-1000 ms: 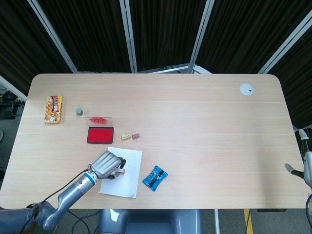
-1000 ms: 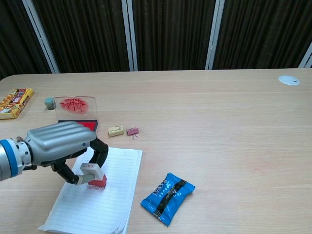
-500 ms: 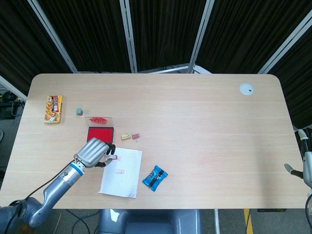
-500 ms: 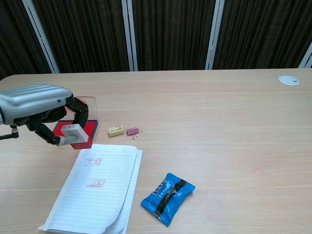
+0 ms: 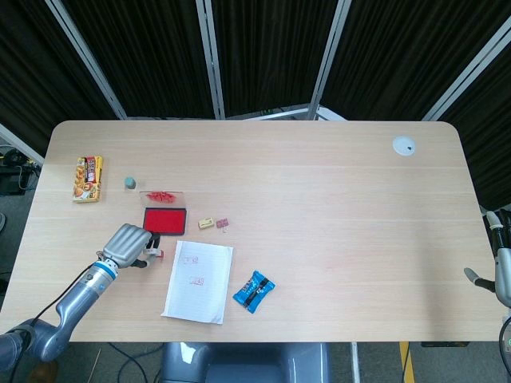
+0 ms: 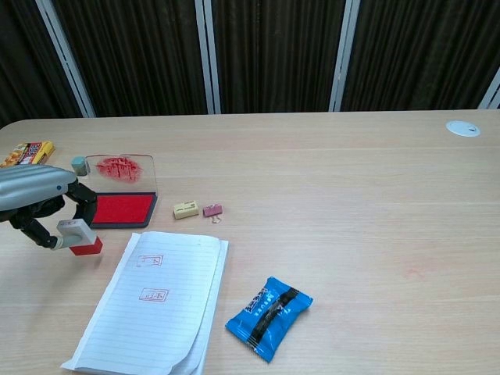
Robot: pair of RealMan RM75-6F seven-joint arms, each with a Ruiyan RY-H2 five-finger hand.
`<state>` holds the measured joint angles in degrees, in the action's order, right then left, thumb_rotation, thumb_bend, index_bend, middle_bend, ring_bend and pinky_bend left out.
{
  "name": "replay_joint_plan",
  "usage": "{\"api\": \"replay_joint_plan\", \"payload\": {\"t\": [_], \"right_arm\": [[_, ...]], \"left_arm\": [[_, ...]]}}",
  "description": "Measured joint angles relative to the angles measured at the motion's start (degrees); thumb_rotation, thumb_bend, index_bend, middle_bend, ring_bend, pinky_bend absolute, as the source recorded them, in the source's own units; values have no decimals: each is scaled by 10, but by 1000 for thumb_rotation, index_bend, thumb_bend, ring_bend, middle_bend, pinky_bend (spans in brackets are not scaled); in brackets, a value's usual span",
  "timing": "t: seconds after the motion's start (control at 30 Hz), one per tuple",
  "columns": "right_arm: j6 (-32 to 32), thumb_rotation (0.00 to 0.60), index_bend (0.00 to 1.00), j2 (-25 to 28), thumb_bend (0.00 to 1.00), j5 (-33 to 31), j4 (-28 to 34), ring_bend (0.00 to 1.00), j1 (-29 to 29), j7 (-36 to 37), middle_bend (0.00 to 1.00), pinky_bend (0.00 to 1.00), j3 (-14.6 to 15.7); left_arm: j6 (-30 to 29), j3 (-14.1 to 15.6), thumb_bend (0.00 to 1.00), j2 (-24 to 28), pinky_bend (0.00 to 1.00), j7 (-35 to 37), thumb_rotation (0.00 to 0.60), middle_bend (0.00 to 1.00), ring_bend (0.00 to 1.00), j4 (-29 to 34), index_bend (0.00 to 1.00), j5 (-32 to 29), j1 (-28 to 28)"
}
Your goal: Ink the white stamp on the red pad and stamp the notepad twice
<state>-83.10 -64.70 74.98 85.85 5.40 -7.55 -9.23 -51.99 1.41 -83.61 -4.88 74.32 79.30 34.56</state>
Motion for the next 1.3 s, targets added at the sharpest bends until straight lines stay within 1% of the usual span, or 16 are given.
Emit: {"api": "replay_joint_plan", "payload": {"t": [0.13,0.33,0.47,0.6,0.77,0.97,1.07,1.17,1.3], "right_arm": [[2,600,0,-1,0,-1,-1,0,1,-1,0,0,0],[3,600,0,0,0,-3,-3,0,0,0,0,0,0],[3,600,0,0,0,-3,-4,0,0,1,0,0,0],[3,600,0,0,0,-4,-4,0,0,1,0,0,0],[4,600,0,0,0,-4,-4,0,0,0,0,0,0],[3,600,0,0,0,-4,-4,0,0,0,0,0,0],[4,600,0,0,0,-4,-3,0,0,-1,0,0,1],[4,600,0,0,0,-4,-2,0,0,-1,0,0,1],[3,600,0,1,0,-1,1,0,0,1,0,0,1]], "left_arm": [[4,5,375,-22,844,23,600,519,843,-37,558,13,-1],[2,8,371,-37,841,38,600,500,841,-59,532,27,-2],[0,9,346,-38,836,39,600,437,835,-62,478,30,-3],[-1,9,296,-36,832,37,600,381,829,-60,411,34,-4],[1,10,294,-34,830,32,600,351,824,-58,379,33,-4],[-1,10,295,-28,827,30,600,340,820,-47,364,36,-5],[-4,10,275,-22,823,28,600,325,817,-42,348,38,-6],[-9,10,249,-13,820,28,600,315,816,-28,336,40,-8],[-23,11,245,11,817,24,600,305,811,1,321,45,-13]]}}
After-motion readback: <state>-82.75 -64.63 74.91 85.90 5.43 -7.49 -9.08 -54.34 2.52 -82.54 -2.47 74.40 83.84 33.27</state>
